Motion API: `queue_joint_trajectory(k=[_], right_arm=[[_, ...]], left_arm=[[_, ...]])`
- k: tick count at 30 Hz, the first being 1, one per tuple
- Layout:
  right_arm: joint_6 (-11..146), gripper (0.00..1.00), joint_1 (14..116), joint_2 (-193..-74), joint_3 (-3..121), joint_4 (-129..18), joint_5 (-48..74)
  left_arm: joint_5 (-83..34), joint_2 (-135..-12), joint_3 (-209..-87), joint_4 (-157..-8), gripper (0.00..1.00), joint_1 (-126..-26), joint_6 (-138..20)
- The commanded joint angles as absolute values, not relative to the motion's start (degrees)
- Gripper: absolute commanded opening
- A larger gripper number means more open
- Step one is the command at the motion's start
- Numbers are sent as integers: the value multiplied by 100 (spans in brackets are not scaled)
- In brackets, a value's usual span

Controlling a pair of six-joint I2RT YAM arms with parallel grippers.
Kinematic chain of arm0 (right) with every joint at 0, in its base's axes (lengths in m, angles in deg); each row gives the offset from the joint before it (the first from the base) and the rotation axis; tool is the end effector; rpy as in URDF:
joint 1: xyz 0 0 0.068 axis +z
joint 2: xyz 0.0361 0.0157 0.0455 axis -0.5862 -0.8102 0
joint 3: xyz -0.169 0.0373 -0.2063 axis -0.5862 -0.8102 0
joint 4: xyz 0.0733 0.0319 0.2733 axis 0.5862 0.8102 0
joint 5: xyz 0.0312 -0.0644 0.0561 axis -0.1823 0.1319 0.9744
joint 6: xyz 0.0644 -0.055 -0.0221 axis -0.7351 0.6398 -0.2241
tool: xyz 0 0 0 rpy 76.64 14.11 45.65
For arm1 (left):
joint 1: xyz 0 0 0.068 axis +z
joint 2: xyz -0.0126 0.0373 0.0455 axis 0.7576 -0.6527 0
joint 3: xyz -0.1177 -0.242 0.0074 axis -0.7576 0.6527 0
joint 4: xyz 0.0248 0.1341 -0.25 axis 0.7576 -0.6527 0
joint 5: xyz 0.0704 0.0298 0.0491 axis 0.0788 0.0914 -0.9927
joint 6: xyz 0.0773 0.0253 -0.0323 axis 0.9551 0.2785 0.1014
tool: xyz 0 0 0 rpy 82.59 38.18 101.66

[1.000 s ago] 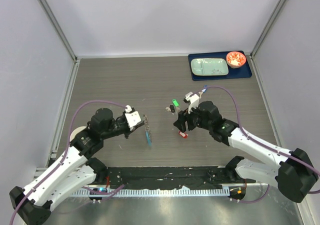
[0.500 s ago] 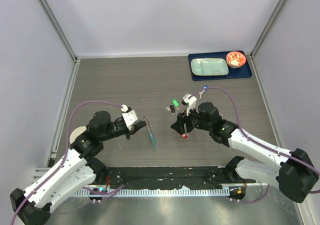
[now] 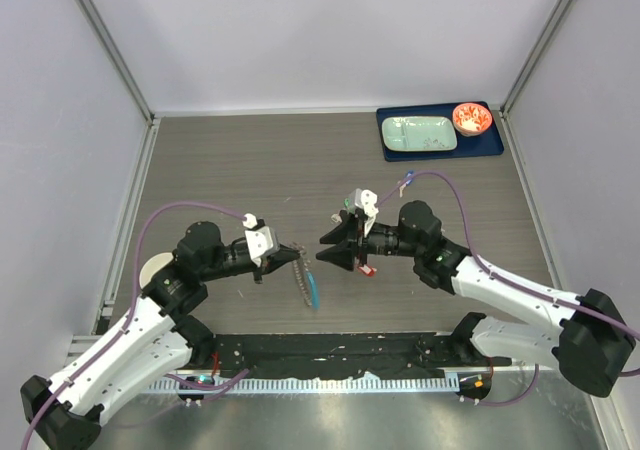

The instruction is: Put the keys on the keyring

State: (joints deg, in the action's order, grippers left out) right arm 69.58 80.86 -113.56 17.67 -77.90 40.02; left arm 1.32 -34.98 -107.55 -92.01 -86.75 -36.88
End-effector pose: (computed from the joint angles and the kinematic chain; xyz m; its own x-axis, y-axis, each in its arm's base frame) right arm 0.1802 0.2429 0.2610 -0.1432 -0.0466 -0.9886 -0.9747 0.1801 0.1326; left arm 0.1479 -0.1684 0.2763 0.0093 0.1908 -0.9816 0.9540 0.2925 0.0659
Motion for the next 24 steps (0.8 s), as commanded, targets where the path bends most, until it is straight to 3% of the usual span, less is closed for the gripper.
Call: queue_joint_trajectory(k=[1, 24], right_arm=[[7286, 46, 8247, -11543, 2140, -8253, 4465], [7418, 26, 8414, -12009, 2404, -8332, 4764]], left_arm=[[481, -3519, -10828, -8653, 0, -8696, -3640], [665, -3545, -10828, -8512, 0, -8687, -3745]])
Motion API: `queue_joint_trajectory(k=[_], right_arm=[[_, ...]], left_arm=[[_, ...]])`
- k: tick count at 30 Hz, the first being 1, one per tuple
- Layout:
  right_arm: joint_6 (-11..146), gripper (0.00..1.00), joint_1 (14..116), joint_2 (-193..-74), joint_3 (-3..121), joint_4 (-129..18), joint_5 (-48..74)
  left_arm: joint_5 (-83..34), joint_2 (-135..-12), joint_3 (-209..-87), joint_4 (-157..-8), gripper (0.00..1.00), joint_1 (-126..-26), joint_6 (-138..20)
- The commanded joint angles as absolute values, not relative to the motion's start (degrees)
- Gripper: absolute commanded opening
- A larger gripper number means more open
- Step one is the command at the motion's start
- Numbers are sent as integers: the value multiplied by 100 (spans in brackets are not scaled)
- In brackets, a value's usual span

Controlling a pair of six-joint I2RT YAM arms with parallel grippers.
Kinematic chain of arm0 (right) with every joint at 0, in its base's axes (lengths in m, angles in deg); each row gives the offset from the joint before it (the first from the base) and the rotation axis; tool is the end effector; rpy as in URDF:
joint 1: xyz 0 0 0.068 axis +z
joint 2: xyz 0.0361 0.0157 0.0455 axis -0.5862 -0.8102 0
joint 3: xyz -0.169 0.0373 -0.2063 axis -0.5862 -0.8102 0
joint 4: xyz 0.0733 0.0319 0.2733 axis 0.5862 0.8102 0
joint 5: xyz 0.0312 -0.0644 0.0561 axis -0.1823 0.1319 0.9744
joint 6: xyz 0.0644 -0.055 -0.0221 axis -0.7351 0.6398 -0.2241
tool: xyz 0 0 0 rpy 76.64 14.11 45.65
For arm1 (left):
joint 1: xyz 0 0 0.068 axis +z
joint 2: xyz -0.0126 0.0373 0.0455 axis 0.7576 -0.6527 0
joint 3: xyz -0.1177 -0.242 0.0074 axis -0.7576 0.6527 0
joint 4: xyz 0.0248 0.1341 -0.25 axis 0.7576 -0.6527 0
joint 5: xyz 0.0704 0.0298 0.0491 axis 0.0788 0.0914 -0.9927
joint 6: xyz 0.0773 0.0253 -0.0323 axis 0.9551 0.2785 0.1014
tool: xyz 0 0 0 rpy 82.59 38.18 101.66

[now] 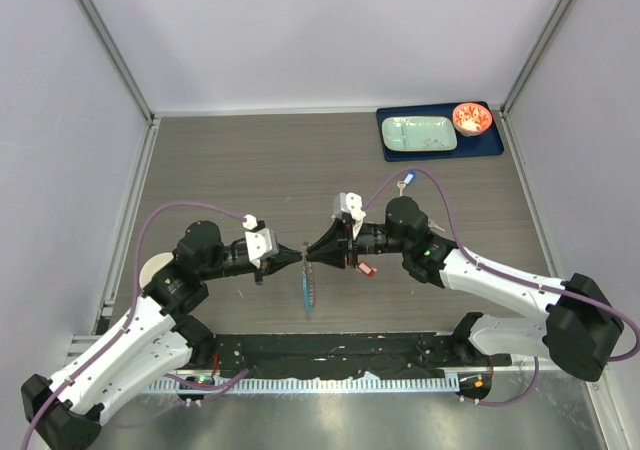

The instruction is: Put the keys on the keyring

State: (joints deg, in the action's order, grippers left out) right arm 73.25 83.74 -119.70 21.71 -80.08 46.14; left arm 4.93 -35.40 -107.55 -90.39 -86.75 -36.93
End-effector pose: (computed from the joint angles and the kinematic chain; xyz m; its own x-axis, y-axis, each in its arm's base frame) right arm 0.1746 0.2689 0.2640 -0.0767 -0.0630 -0.9951 -0.9969 0.0209 0.0755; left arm 0.1448 -0.1710 0.2792 0.0281 0.1668 -0.9856 0.9697 0.2348 0.0674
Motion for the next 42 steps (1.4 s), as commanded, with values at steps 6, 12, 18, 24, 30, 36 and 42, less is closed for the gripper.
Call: queue_joint_trajectory(k=[6, 12, 18, 24, 30, 36, 42], right_arm=[[7602, 14, 8414, -12001, 2395, -8227, 4773], [7962, 1, 8414, -11878, 2544, -7656, 4633], [8235, 1, 8423, -11790, 2685, -7190, 4571], [8314, 1, 8475, -11833, 2746, -7066, 4580], [8332, 1, 8502, -11833, 2773, -7066, 4562], [8314, 1, 8537, -11842, 2773, -7101, 4554], [8297, 1, 8563, -11851, 2773, -7154, 4554]], left_arm=[[709, -3545, -10811, -8450, 0, -8687, -3824], [665, -3633, -10933, -8801, 5, -8687, -3667], [762, -3844, -11065, -9065, 18, -8679, -3613], [771, -3923, -11092, -9074, 22, -8679, -3622], [753, -4020, -11136, -9136, 23, -8687, -3640], [692, -4117, -11153, -9171, 24, -8687, -3657], [718, -4231, -11197, -9206, 23, -8687, -3666]])
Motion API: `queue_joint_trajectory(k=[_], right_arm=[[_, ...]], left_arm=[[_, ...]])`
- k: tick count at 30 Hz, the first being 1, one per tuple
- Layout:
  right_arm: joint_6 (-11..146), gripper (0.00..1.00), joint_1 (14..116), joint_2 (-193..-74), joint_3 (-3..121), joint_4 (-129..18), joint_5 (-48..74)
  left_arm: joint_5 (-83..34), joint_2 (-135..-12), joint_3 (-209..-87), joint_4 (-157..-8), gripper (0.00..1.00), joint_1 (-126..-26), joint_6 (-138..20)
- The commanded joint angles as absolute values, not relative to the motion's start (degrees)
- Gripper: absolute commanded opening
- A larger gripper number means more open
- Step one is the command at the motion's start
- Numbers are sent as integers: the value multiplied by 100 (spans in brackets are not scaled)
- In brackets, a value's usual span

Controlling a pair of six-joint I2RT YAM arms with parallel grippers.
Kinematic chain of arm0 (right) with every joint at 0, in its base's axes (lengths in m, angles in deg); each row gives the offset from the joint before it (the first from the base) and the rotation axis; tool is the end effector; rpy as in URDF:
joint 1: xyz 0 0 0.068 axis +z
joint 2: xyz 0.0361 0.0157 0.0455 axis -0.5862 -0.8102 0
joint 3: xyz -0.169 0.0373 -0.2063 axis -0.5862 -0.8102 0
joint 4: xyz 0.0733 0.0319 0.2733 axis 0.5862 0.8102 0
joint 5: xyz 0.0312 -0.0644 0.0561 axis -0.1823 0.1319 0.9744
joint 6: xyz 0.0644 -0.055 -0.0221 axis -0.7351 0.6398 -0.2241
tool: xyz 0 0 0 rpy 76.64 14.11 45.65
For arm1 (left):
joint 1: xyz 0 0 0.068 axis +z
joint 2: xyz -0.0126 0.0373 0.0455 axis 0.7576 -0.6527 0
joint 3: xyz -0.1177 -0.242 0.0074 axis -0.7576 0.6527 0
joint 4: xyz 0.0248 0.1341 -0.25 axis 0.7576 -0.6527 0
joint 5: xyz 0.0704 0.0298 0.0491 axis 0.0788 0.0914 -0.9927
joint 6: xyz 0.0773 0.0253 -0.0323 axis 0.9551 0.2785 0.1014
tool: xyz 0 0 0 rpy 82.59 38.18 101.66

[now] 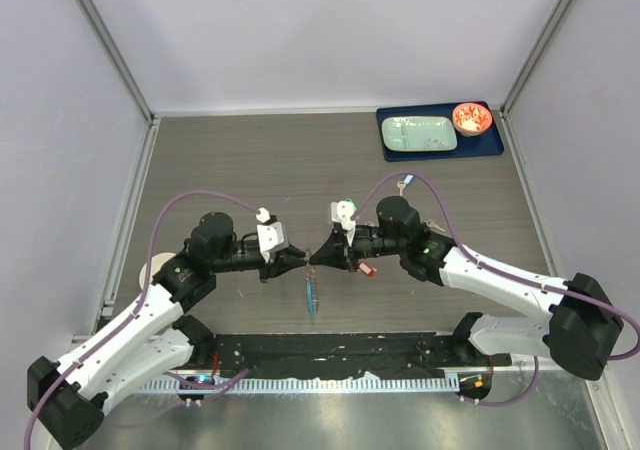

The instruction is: Put the keys on the keyring

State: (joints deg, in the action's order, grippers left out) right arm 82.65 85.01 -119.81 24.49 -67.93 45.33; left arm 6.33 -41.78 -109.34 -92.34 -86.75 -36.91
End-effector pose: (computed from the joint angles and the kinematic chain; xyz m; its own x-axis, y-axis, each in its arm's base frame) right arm 0.1698 0.2728 0.2548 -0.0186 -0.1896 -0.9817 -0.9998 -0.0022 0.0193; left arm 0.1563 -0.1817 0.2647 -0.0592 0.2305 -0.9713 0.9777 0.2099 -0.0098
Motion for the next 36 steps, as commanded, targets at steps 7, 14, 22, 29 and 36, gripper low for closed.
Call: queue_joint_trajectory(k=[7, 14, 22, 29, 36], right_arm=[[8235, 1, 8598, -11851, 2764, -7295, 4510], [8017, 9, 8616, -11781, 2685, -7321, 4282], [7032, 62, 8616, -11018, 2070, -7216, 2387], [6373, 89, 8598, -10200, 1429, -6628, 637], [5968, 83, 8598, -10207, 1419, -5301, -658]], left_arm=[[780, -4319, -11232, -9250, 11, -8687, -3675], [736, -4240, -11259, -9321, 0, -8687, -3622], [428, -3994, -11136, -9312, 0, -8687, -3517], [261, -3941, -11153, -9408, 0, -8687, -3420], [94, -3923, -11188, -9522, 0, -8687, -3359]])
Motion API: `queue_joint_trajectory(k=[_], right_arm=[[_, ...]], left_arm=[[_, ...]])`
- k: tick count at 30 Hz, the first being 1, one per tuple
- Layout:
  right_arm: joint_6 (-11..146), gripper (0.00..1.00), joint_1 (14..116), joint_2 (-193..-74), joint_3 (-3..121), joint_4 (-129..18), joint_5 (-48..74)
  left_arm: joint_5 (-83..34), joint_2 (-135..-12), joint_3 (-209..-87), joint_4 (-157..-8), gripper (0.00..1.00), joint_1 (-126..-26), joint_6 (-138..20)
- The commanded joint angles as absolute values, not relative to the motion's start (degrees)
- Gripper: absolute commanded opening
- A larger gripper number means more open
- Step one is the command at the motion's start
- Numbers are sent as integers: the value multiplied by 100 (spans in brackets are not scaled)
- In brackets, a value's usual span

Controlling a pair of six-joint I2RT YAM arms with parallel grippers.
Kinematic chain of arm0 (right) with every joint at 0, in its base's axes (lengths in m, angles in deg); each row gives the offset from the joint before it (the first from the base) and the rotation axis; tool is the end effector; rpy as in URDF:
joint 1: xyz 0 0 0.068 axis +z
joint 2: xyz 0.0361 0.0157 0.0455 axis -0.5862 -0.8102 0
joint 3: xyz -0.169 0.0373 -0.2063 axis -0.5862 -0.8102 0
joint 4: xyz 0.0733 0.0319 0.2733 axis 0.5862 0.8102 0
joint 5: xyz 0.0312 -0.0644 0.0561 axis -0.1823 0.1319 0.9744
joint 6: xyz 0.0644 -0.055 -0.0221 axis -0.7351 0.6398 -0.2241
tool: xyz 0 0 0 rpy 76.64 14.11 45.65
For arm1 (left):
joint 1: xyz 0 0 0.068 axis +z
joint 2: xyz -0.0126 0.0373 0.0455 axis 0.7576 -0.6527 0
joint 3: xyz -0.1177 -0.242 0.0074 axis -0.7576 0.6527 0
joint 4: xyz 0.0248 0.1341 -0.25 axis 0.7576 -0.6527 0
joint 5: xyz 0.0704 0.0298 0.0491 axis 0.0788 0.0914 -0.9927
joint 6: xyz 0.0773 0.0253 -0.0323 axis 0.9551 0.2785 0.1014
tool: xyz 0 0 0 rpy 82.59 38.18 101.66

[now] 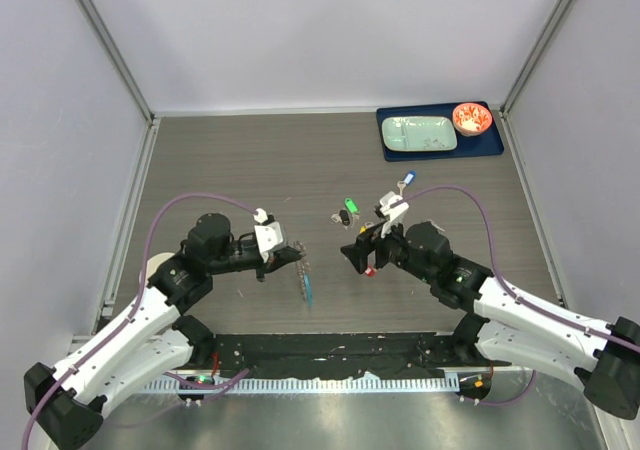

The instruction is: Put the keys on the keyring

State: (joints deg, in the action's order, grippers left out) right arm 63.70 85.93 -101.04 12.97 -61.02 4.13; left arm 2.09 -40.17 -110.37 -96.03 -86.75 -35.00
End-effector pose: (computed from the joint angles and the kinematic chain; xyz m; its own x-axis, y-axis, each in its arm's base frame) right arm 0.1741 0.2058 0.2406 -0.2931 -0.0620 -0.9541 -0.7149 0.6768 0.1757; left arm 0.1565 -0.1761 0.2686 -0.0446 0.2636 -0.9636 0.9626 0.2695 0.0292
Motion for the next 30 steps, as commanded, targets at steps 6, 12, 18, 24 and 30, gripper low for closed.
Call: queue_joint_trajectory(k=[6, 12, 18, 24, 30], right_arm=[[5730, 77, 8590, -11066, 1665, -4711, -826], [6441, 70, 8257, -11666, 1911, -4702, -404], [7092, 52, 7606, -12026, 2052, -4904, 843], [7268, 41, 7333, -12316, 2148, -4975, 1600], [7137, 36, 7324, -12703, 2342, -4711, 1662]], left_arm=[[41, -3836, -11206, -9558, 0, -8679, -3341], [-20, -3748, -11197, -9628, 0, -8687, -3306], [-38, -3721, -11197, -9663, 0, -8687, -3271], [-73, -3660, -11206, -9698, 0, -8679, -3218], [-117, -3528, -11206, -9725, 0, -8687, -3174]])
